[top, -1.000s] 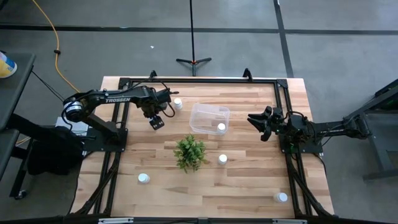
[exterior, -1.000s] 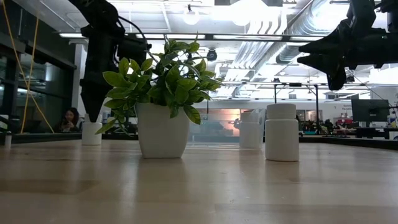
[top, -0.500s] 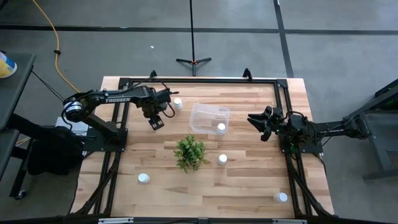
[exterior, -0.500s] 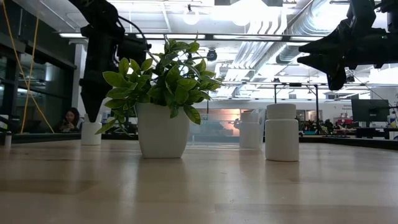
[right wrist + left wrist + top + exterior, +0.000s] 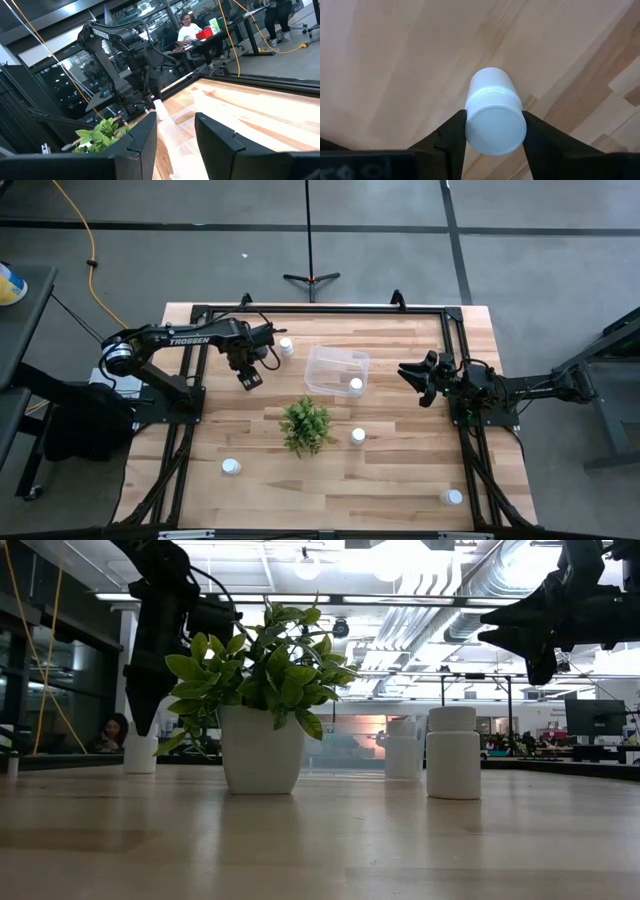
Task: Pick and place pill bottles into a basket
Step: Put the white pill bottle in the transparent bin
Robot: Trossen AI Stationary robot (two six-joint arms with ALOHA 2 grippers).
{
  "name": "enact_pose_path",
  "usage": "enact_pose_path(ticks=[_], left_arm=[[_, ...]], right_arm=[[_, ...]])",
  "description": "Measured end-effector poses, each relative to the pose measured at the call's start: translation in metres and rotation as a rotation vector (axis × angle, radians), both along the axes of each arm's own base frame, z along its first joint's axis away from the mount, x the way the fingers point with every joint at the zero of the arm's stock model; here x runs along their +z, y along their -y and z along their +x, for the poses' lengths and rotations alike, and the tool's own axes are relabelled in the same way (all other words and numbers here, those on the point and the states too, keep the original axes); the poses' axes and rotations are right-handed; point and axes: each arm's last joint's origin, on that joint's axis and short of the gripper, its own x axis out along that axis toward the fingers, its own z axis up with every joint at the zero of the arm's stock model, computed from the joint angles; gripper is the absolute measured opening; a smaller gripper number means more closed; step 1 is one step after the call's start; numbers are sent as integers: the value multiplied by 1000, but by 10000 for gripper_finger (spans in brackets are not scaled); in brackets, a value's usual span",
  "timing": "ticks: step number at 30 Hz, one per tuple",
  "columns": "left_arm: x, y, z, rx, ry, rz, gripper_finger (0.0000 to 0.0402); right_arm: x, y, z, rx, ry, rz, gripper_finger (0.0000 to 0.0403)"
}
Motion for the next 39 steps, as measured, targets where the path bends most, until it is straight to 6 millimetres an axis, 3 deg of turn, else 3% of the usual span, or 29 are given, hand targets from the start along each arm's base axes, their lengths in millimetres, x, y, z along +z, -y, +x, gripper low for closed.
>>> enact_pose_path(ticks=[21,32,39], left_arm=[[2,5,-12,-42,-107,-72,195],[21,7,-11,-32,49,-63,195],[44,0,3,13,211,-17,195]], right_arm=[[-1,0,0,-4,-7,0,124],[-1,0,0,-7,-7,0,124],[-1,0,0,-7,-8,0,124]])
